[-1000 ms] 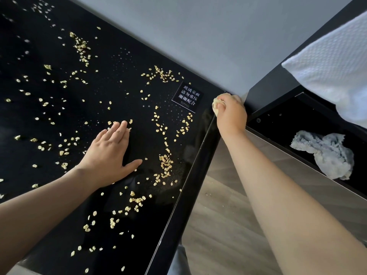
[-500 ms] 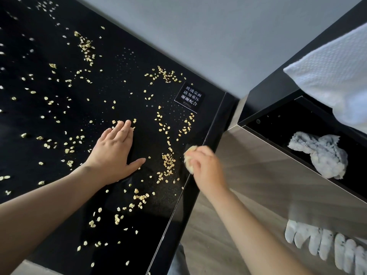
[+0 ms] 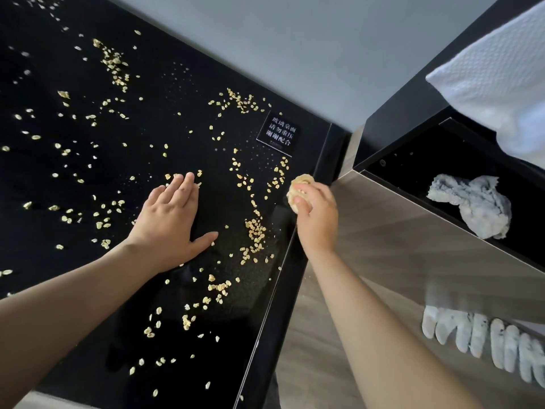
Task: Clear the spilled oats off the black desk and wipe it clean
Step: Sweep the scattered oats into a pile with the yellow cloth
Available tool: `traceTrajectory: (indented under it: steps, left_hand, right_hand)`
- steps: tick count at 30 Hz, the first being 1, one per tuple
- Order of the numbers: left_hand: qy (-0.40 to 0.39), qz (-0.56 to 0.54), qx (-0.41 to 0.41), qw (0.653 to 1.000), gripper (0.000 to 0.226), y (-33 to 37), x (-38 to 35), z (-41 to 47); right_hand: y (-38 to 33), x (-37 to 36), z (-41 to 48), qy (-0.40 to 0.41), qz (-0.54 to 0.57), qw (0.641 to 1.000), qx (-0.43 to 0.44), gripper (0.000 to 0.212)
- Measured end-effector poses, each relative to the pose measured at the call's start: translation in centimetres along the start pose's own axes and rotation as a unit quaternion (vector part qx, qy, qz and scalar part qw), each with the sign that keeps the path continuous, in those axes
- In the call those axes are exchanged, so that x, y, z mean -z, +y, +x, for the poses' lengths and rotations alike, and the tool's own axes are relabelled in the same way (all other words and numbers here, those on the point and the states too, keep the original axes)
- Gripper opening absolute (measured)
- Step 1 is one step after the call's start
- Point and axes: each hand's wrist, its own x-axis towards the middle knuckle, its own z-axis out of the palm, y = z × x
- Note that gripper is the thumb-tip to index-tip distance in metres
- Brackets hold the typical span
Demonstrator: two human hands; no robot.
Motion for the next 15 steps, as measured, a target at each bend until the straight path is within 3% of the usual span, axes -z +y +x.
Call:
traceTrajectory:
  steps: [3, 7, 12, 15]
  left_hand:
    - [-0.006, -0.003, -0.001, 1.0, 0.096, -0.4, -0.5, 0.2]
    - [-0.031, 0.003, -0.005, 0.999, 0.097, -0.1, -0.9, -0.3]
    - [-0.016, 0.004, -0.013, 1.0, 0.098, -0.4, 0.1, 0.0]
    - [-0.013, 0.007, -0.016, 1.0, 0.099, -0.2, 0.1, 0.0]
  right_hand:
    - [-0.3, -0.7, -4.9, -0.048, 0.029, 0.997, 0.045, 0.027]
    - [-0.8, 1.0, -10.7, -0.11, 0.12, 0.987, -0.012, 0.025]
    - [-0.6, 4.0, -4.5, 0.029, 0.13, 0.989, -0.057, 0.02]
    - [0.2, 2.6, -2.1, 0.044, 0.078, 0.994, -0.066, 0.022]
